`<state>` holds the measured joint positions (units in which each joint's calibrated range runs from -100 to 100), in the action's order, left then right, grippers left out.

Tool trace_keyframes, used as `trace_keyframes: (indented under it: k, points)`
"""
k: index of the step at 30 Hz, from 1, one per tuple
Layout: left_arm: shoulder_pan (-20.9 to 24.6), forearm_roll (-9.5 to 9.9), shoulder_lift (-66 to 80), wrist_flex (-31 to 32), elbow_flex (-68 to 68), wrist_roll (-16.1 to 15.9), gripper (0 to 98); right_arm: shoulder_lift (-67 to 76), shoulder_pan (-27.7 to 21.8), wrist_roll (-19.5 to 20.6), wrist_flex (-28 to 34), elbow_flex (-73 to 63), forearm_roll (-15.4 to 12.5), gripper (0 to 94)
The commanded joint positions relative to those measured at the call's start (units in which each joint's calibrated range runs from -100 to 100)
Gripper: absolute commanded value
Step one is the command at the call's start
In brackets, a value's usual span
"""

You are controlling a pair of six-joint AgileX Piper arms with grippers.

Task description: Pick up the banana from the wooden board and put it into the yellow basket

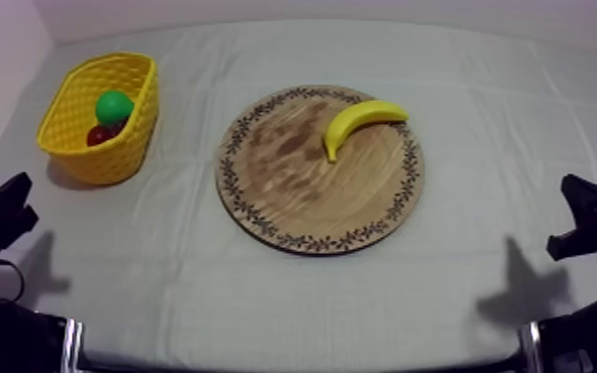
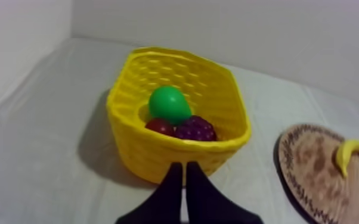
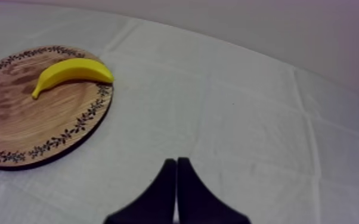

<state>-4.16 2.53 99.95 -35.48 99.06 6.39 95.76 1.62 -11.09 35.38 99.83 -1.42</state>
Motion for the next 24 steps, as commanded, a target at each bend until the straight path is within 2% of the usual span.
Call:
trace_keyframes:
  k: [1,8,14,17,21,24]
  points:
    - [-1.7,-0.04,0.0,-0.3,-0.1,-3.4,0.1,0.0,0.0,0.0,0.0,0.1,0.0,0.2]
    - [-7.4,0.55,-3.7,-0.1,-5.4,-4.2,0.0,0.0,0.0,0.0,0.0,0.1,0.0,0.2]
    - [-10.2,0.92,-14.6,-0.5,-16.0,-3.7,0.0,0.0,0.0,0.0,0.0,0.1,0.0,0.2]
    - [-11.2,1.02,-21.8,-0.7,-22.1,-1.9,0.0,0.0,0.0,0.0,0.0,0.1,0.0,0.2]
    - [-11.6,0.89,-30.7,-2.7,-30.6,2.3,0.0,0.0,0.0,0.0,0.0,0.1,0.0,0.2]
    - [-12.4,0.37,-36.4,-6.0,-37.5,2.8,0.0,0.0,0.0,0.0,0.0,0.1,0.0,0.2]
